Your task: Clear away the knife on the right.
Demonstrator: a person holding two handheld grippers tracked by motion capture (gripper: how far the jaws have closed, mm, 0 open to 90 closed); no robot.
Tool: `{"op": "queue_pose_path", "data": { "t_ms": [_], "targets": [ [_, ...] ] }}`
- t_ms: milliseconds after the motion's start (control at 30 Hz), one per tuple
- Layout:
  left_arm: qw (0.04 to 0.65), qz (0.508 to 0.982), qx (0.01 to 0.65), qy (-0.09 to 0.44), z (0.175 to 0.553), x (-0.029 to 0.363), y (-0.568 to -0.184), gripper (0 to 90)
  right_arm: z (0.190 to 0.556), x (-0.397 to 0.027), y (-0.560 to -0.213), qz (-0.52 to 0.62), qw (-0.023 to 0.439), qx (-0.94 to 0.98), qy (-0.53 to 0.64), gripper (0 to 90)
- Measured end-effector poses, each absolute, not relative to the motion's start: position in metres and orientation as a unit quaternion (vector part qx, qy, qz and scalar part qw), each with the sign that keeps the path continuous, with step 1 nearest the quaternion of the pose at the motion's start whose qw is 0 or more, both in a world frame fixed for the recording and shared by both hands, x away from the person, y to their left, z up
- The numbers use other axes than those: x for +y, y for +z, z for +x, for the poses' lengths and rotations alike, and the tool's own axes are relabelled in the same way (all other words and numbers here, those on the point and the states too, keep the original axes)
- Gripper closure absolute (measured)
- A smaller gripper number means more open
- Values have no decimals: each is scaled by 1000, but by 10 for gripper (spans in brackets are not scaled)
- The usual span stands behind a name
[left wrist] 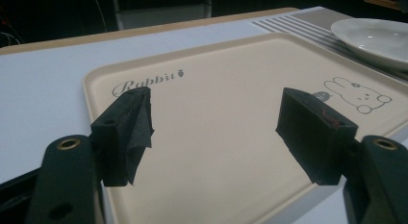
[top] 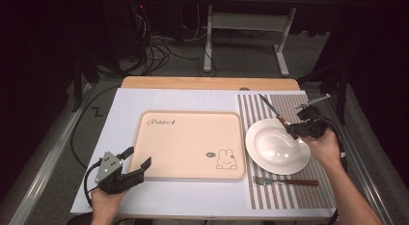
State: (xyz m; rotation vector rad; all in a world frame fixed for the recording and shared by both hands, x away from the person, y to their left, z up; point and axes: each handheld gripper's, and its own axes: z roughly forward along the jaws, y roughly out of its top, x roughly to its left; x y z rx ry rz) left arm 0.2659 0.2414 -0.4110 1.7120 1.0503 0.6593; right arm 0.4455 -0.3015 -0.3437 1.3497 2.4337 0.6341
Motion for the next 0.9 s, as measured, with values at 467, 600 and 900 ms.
{"op": "queue_pose_path", "data": {
  "t_ms": [467,600,900],
  "targets": [
    [500,705,430,260,266,242,-414,285,415,-251,-342,432,133,860,236,779],
    [499,704,432,263,264,242,-413,286,406,-245,-339,428,128,862,241,779],
    [501,701,434,265,265,244,-413,289,389,-230,-340,407,115,873,243,779]
  ]
}}
